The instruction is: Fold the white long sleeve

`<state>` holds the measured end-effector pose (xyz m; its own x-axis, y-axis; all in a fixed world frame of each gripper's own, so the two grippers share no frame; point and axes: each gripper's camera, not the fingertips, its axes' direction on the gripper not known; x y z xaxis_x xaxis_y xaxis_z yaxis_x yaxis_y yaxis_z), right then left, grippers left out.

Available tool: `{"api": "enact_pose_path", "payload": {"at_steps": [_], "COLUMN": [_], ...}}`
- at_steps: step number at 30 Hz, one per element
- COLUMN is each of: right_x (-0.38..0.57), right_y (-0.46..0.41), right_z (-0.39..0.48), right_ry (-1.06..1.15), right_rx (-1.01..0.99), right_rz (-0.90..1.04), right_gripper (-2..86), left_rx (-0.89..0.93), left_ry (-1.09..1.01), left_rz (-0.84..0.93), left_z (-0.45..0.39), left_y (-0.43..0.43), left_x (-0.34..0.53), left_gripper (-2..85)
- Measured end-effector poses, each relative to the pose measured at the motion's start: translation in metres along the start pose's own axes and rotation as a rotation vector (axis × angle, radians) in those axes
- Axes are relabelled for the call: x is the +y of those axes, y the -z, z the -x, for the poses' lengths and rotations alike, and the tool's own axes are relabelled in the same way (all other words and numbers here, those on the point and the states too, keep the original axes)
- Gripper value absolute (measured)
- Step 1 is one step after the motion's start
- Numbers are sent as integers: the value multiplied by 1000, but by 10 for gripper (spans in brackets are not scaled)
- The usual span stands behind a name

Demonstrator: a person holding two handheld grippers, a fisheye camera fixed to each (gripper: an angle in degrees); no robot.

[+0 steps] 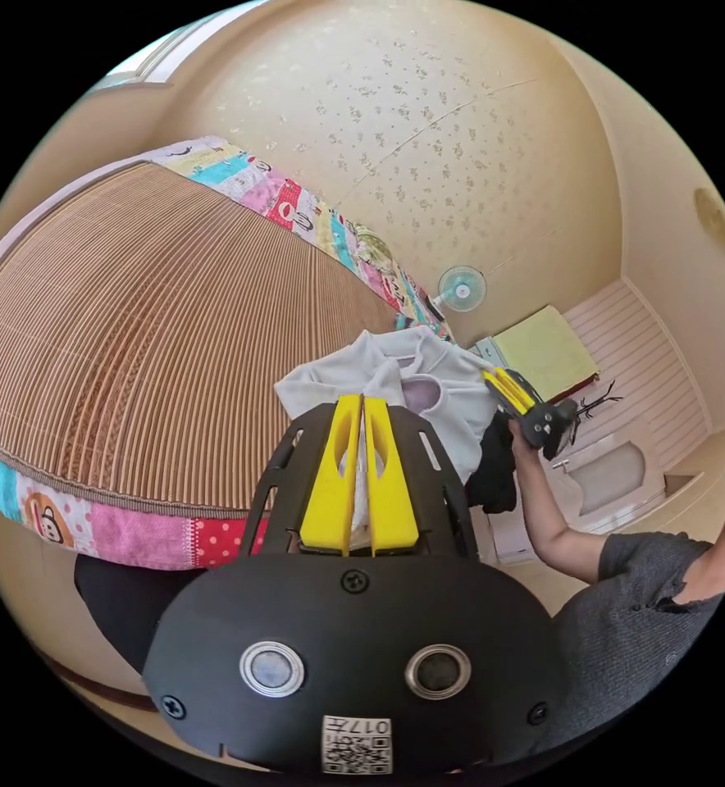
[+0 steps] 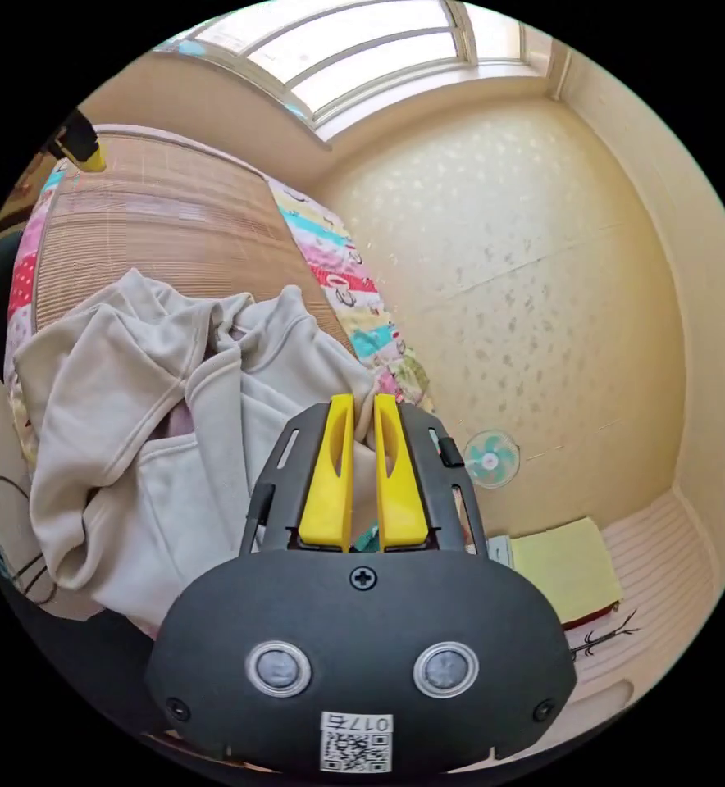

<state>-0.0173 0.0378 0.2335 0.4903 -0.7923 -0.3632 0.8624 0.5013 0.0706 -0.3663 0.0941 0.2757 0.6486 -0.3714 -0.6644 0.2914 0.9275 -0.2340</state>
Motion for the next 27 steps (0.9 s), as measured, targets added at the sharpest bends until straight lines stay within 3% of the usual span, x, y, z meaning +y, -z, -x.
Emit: {"api": "enact_pose_path", "payload": {"at_steps": [4,8,10,12,14,16,19,24,27], "right_x": [-7,-23,-30,-40,-56,-66,-74,-93,-94], "right_y": [97,166,191,214,233,242,263,301,329], "right_z": [-34,-70,-86,-101,-121,-136,-161,-187,-205], "right_ry": [-95,-194,-246,-293,-348,-397,-455,-461,-470], "right_rx": [144,215,233,258,279,272,229,406,427], "right_rz": [-145,-248,-293,-329,-337,-338,-377,-328,-335], "right_gripper": [47,46,45,44,40,37,34,31,32], "left_rx": [-41,-116,-162,-137,108,219,180,190,57], "left_ry": [17,-117,-183,-239,-285,-306,-357,-513,-535], "left_rz": [13,-85,-132,-59,59,106,126,220,207], "left_z": [-12,-40,-52,-60,-69,-80,-105,-158,-185], "left_y": [5,34,48,45,31,20,17,23,33], "left_x": [-6,7,17,22,34,49,72,82,72], "left_gripper": [-8,4,52,160,171,167,181,171,158]}}
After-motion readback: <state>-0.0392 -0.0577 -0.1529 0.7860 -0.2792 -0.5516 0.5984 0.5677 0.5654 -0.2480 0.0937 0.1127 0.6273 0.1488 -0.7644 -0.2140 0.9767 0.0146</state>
